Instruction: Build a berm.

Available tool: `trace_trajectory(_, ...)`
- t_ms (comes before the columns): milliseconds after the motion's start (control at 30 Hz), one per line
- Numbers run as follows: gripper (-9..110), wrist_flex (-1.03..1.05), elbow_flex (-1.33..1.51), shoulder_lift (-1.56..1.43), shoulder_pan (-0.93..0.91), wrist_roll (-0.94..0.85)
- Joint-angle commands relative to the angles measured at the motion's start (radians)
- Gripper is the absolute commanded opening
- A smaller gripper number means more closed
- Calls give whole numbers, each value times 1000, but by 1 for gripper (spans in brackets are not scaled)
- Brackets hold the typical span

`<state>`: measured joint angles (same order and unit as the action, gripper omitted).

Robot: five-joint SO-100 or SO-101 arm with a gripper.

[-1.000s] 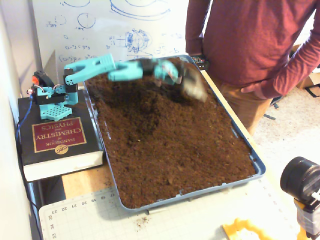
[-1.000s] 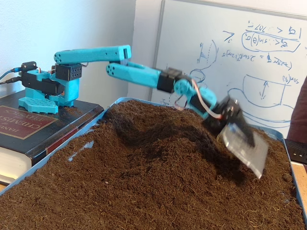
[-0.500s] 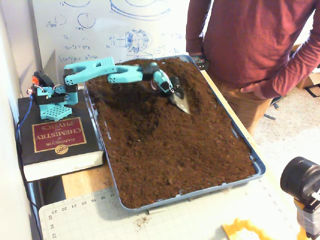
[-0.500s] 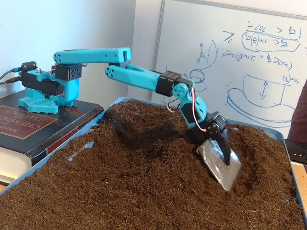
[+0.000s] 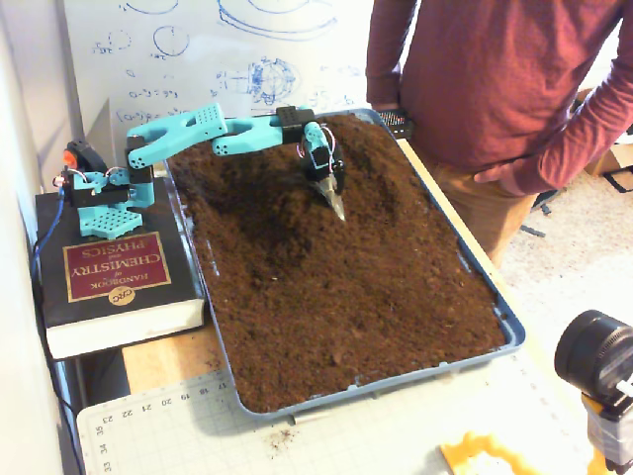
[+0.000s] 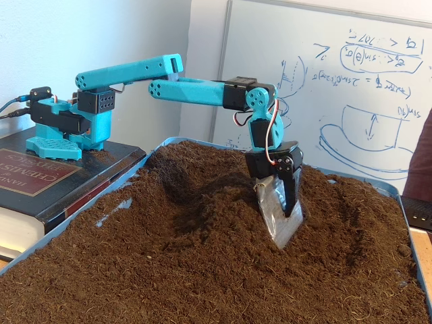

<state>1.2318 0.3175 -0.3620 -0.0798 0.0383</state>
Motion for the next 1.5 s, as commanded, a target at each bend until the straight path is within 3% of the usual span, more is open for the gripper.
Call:
trace_trajectory(0, 0, 63, -46, -189, -3, 6)
trace_trajectory(400, 1, 206, -23, -545, -28, 18)
trace_trajectory(567, 1, 387, 61, -699, -123, -5)
trace_trajectory(633, 1, 354, 132, -785, -169, -12)
trace_trajectory(833, 1, -48, 518, -991, -242, -81)
trace_trajectory(1100, 1, -943, 1180, -1039, -302, -221)
trace_trajectory(1233, 0, -1315, 1275, -919, -288, -221)
trace_trajectory(1333, 0, -1388, 1212, -821, -259, -218)
trace_trajectory(1467, 0, -1330, 1008, -657, -232, -216)
